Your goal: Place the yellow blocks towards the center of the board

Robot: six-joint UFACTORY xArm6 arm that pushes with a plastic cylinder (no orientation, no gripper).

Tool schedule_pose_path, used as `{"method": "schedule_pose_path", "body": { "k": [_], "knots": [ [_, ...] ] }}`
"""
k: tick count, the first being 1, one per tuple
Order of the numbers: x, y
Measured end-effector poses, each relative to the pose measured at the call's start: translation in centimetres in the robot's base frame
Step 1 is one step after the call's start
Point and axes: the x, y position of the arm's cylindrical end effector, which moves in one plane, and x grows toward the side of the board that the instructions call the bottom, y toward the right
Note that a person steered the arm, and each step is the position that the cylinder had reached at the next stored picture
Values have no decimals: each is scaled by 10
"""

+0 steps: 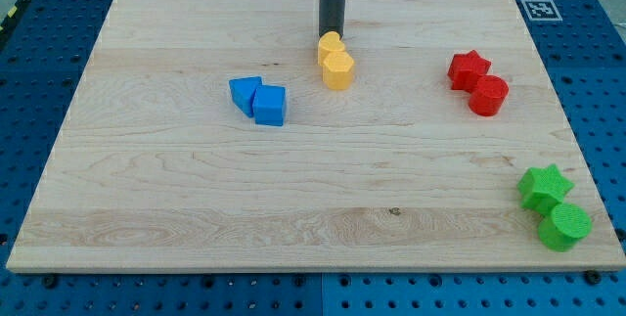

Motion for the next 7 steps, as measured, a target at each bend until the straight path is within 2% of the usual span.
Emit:
{"method": "schedule_pose_path", "body": {
  "k": [2, 4, 5, 6, 7],
  "knots": [
    [11, 0],
    [-17, -56],
    [7, -59],
    [61, -58],
    [99, -22]
  ]
}}
